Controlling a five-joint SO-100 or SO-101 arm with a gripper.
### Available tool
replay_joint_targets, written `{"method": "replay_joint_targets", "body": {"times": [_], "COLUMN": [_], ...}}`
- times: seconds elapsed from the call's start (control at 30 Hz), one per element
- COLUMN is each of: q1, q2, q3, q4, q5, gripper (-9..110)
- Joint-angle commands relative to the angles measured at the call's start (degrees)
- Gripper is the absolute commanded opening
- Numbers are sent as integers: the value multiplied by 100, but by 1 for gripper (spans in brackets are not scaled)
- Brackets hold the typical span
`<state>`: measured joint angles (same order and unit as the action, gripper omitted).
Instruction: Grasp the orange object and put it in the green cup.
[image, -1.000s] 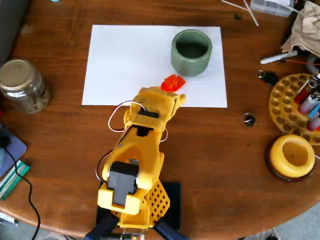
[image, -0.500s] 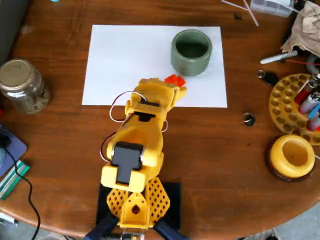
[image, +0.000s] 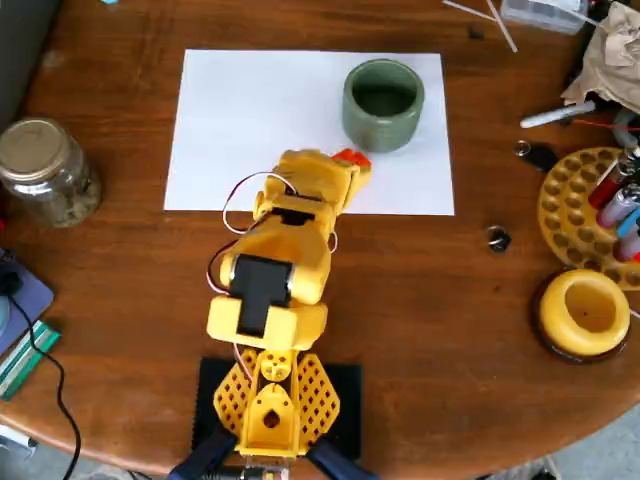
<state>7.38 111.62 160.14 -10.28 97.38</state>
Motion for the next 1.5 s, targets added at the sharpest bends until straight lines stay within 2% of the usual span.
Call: {"method": "replay_joint_targets", "body": {"times": [0.0, 0.3, 0.7, 0.9, 1.2, 1.47], "q1": [9, 255, 264, 211, 141, 141], "q2": [-70, -79, 369, 1494, 2004, 1907], "q3": [-229, -176, 35, -149, -896, -1169], "q4": [-114, -185, -62, 1424, 2733, 2259], "q5": [35, -123, -193, -141, -18, -123], "gripper": [23, 0, 0, 0, 0, 0]}}
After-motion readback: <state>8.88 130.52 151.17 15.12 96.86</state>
